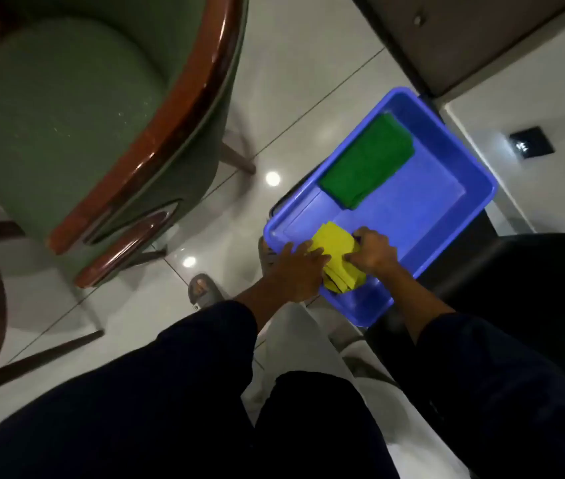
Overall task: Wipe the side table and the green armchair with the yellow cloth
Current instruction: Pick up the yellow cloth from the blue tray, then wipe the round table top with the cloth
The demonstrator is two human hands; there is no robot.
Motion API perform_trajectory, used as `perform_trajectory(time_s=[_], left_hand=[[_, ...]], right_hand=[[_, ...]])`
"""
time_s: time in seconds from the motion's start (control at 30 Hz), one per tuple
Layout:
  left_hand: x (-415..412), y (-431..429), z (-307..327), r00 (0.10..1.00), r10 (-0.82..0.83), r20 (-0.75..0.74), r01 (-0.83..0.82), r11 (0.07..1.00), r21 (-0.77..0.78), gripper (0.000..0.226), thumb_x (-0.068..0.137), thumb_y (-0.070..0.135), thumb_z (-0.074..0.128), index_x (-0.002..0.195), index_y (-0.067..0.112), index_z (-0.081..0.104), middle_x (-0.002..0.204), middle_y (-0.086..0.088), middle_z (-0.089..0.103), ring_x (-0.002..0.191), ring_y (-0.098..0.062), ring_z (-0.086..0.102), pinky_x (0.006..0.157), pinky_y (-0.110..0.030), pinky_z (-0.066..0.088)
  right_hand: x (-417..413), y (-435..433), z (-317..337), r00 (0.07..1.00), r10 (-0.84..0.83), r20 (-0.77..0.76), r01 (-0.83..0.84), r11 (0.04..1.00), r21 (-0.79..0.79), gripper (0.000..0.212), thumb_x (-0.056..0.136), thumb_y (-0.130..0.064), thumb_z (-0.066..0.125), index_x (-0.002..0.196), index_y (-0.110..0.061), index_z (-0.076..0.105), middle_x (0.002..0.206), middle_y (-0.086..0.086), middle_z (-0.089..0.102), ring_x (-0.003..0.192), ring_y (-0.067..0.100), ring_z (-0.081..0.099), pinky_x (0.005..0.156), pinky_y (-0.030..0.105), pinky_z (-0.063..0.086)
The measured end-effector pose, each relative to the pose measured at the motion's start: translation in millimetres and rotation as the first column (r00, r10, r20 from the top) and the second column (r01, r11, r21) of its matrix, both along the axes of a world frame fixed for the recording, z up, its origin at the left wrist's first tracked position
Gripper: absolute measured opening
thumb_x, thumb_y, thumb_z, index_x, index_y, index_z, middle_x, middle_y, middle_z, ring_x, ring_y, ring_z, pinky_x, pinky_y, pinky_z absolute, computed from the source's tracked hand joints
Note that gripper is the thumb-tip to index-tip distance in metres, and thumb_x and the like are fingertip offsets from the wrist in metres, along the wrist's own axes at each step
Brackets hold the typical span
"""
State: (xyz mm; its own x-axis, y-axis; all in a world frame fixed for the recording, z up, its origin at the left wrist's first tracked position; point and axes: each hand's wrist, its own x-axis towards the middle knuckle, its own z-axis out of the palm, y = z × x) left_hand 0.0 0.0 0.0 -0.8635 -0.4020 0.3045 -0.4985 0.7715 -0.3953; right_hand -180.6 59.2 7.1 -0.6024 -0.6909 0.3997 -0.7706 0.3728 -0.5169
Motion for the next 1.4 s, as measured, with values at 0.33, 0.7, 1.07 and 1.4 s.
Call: perform_trajectory(time_s=[0.33, 0.7, 1.07, 1.4], left_hand=[[-32.8, 94.3, -153.2, 0.868, 0.077, -0.491, 0.406, 0.46, 0.79, 0.088, 0.084, 0.045, 0.064, 0.154, 0.012, 0.024, 0.161, -0.014, 0.028, 0.147, -0.027, 0.033, 0.119, -0.043, 0.03], [16.8, 303.4, -471.0, 0.876, 0.302, 0.376, 0.033, -0.815, 0.578, 0.039, 0.086, 0.022, 0.073, 0.124, 0.018, 0.066, 0.12, -0.006, 0.074, 0.109, -0.023, 0.072, 0.088, -0.036, 0.059], [64.9, 391.1, -599.4, 0.705, 0.28, 0.651, -0.176, -0.821, 0.544, 0.04, 0.084, 0.006, 0.07, 0.124, 0.005, 0.065, 0.122, -0.017, 0.071, 0.091, -0.021, 0.072, 0.075, -0.028, 0.06], [36.6, 283.6, -563.0, 0.845, 0.514, 0.147, -0.148, -0.039, 0.988, 0.035, 0.088, 0.032, 0.06, 0.112, 0.011, 0.073, 0.118, -0.017, 0.073, 0.106, -0.024, 0.066, 0.093, -0.031, 0.046]], right_hand=[[-5.2, 140.1, -174.9, 0.546, 0.237, 0.804, 0.003, 0.959, -0.284, 0.02, 0.051, -0.012, 0.067, 0.071, -0.015, 0.064, 0.065, 0.005, 0.065, 0.064, 0.023, 0.058, 0.057, 0.027, 0.047], [69.0, 392.1, -474.5, 0.055, -0.362, 0.931, -0.038, 0.93, 0.364, 0.028, 0.085, -0.029, 0.072, 0.101, -0.007, 0.073, 0.094, 0.021, 0.074, 0.081, 0.024, 0.065, 0.069, 0.032, 0.049], [143.8, 470.4, -595.1, -0.158, -0.55, 0.82, -0.037, 0.833, 0.552, 0.027, 0.087, -0.019, 0.071, 0.108, -0.003, 0.069, 0.106, 0.016, 0.073, 0.093, 0.029, 0.069, 0.083, 0.039, 0.057], [104.1, 349.6, -557.0, 0.654, -0.509, 0.56, -0.01, 0.734, 0.679, 0.057, 0.092, -0.031, 0.061, 0.141, -0.014, 0.037, 0.129, 0.016, 0.054, 0.117, 0.035, 0.053, 0.09, 0.042, 0.046]])
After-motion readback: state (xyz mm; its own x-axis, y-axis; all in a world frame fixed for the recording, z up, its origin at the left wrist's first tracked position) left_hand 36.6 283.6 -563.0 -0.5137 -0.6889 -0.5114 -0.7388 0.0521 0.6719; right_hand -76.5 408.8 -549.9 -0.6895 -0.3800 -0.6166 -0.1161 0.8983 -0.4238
